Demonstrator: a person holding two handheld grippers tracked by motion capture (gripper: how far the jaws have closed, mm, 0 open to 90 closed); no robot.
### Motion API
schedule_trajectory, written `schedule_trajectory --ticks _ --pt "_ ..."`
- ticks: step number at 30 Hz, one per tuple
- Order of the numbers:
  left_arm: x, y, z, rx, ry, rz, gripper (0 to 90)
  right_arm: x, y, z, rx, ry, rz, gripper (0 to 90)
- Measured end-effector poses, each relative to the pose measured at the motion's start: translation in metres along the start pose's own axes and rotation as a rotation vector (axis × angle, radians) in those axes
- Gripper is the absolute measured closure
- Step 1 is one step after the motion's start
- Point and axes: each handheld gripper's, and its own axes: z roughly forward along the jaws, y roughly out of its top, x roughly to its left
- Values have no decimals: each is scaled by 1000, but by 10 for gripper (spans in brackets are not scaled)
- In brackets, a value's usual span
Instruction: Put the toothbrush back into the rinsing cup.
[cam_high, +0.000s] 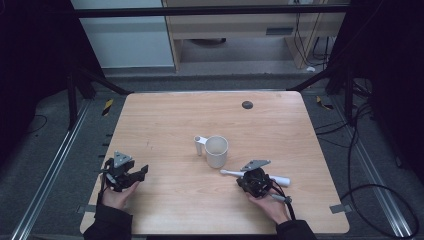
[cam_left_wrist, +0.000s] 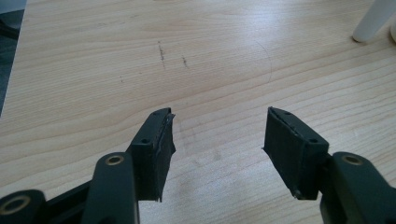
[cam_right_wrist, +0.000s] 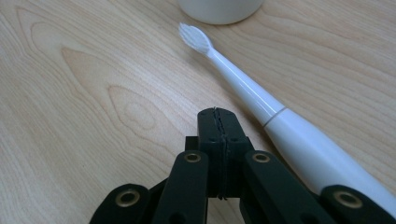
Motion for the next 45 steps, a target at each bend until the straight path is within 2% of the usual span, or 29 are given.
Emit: schedule_trajectory --ticks 5,10,13,18,21,27,32,45 --pt "1 0 0 -1 1 -1 412 -2 4 1 -20 -7 7 900" --pt "0 0 0 -2 1 1 413 -11 4 -6 -52 -30 32 900" --pt "1 0 0 -1 1 -1 413 -18 4 -13 -71 -66 50 900" --pt "1 0 -1 -5 0 -1 413 -40 -1 -26 -89 -129 106 900" --pt "1 0 -1 -5 1 -1 414 -52 -8 -33 -81 -183 121 900" --pt "0 0 -1 -6 0 0 414 -71 -20 -41 -55 -253 151 900" --pt "0 0 -1 -5 0 1 414 -80 -33 -48 -32 -266 176 900" --pt "1 0 -2 -5 -1 -1 414 -83 -53 -58 5 -273 197 900"
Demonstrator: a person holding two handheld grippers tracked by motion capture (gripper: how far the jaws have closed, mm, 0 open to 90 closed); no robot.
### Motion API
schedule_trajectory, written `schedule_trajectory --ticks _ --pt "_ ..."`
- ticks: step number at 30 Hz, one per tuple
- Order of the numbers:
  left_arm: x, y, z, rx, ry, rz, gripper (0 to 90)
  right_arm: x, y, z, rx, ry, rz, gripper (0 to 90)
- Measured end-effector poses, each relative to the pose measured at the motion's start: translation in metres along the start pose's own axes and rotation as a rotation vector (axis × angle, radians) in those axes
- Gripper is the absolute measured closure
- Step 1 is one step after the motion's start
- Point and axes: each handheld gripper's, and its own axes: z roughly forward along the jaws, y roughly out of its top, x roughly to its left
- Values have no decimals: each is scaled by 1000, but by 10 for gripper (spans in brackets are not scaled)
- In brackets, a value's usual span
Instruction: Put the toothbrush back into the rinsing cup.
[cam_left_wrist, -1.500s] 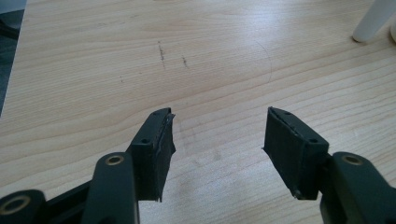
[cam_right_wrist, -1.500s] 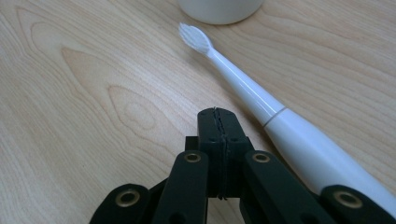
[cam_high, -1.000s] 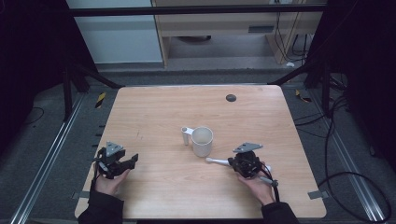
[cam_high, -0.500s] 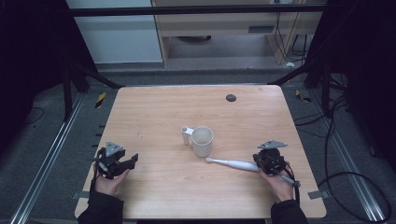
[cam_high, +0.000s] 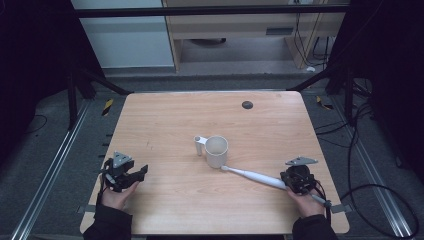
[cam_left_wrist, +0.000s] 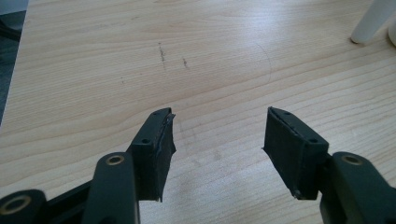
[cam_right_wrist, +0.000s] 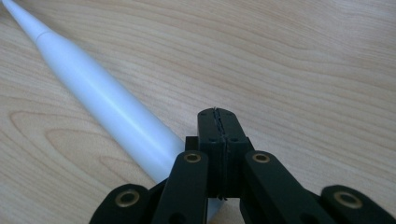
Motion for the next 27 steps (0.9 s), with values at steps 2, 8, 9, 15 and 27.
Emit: schedule_trajectory --ticks 2,8,9,15,27 --pt "0 0 0 1 0 0 414 0 -2 -1 4 2 0 899" --pt "0 0 0 0 0 -1 414 1 -8 -5 8 5 0 898" --pt "0 0 0 0 0 -1 414 2 -9 -5 8 4 -3 898" --pt "0 0 0 1 0 -1 414 7 -14 -9 6 19 -7 898" --pt "0 0 0 2 0 -3 414 15 -27 -20 7 43 -1 897"
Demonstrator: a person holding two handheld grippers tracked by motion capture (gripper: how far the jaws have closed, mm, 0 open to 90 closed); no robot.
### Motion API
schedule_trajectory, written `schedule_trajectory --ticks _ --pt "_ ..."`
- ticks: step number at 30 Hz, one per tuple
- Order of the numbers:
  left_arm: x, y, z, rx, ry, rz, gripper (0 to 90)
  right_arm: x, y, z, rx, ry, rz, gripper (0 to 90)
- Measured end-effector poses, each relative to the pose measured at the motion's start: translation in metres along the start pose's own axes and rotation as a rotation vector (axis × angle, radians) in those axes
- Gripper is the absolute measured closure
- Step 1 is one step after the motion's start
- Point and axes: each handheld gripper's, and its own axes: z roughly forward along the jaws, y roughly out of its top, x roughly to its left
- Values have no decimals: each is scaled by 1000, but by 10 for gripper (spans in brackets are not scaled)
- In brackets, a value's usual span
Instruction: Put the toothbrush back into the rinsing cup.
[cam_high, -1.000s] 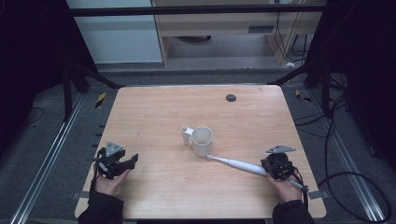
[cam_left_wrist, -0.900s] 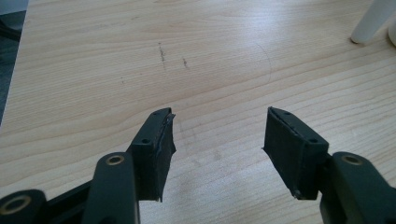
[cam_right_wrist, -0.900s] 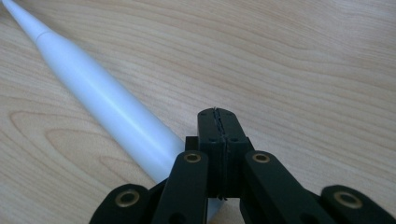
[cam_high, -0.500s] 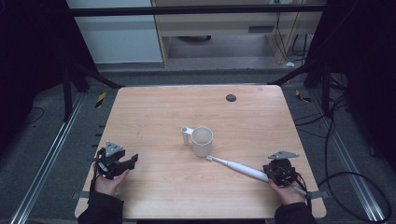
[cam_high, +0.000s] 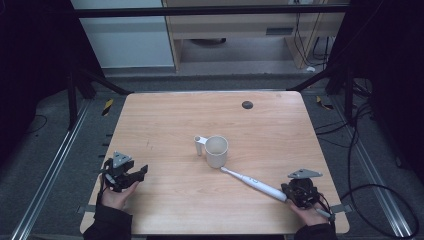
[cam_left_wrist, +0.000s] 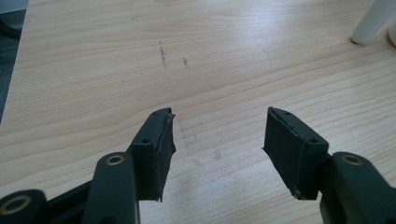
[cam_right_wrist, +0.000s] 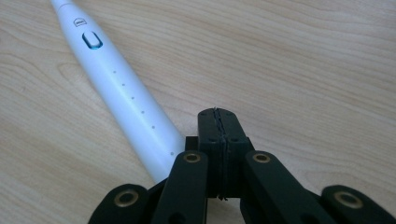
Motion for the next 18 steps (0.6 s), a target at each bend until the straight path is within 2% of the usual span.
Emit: schedule_trajectory --ticks 18 --pt "0 0 0 -2 1 0 414 8 -11 -6 17 18 3 894"
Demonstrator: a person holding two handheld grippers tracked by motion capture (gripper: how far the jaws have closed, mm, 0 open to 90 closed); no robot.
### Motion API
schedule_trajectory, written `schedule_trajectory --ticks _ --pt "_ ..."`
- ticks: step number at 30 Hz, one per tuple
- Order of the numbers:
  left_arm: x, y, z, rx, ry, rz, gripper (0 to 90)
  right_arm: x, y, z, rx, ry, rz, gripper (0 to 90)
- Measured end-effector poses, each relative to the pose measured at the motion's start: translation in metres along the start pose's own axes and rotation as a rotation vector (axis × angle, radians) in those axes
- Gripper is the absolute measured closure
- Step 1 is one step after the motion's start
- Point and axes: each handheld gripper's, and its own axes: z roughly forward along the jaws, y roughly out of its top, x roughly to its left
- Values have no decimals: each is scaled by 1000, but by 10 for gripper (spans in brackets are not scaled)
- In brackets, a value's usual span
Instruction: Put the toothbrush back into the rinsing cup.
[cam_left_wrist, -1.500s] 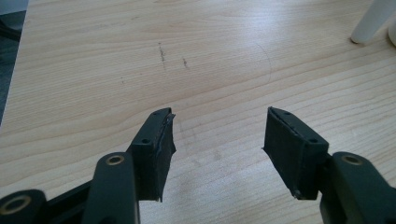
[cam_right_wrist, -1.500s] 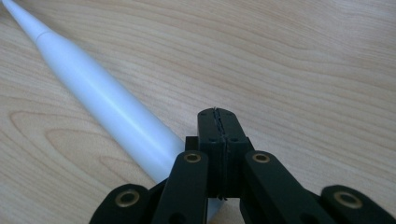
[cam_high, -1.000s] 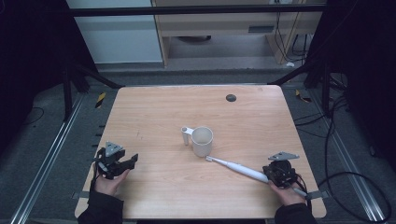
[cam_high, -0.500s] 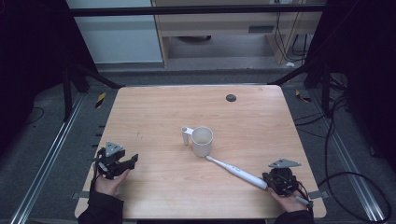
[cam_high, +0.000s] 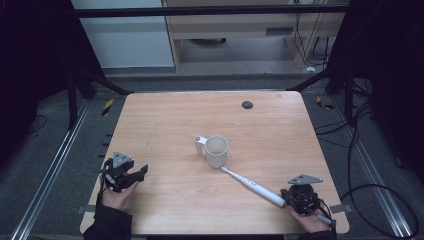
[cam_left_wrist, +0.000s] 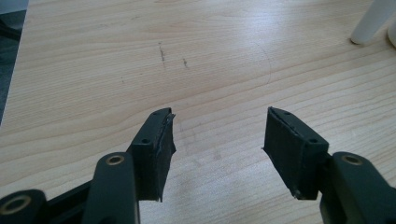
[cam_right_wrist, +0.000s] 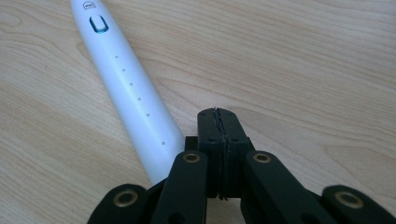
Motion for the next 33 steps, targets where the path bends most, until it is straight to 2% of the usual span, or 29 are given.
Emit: schedule_trajectory --ticks 24,30,33 --pt "0 0 0 -1 -1 2 416 10 -5 -2 10 27 -19 886" --pt "-1 0 1 0 -1 5 415 3 7 -6 -31 6 -12 836" --pt "-1 0 1 0 -1 6 414 1 16 -7 -49 12 -12 788"
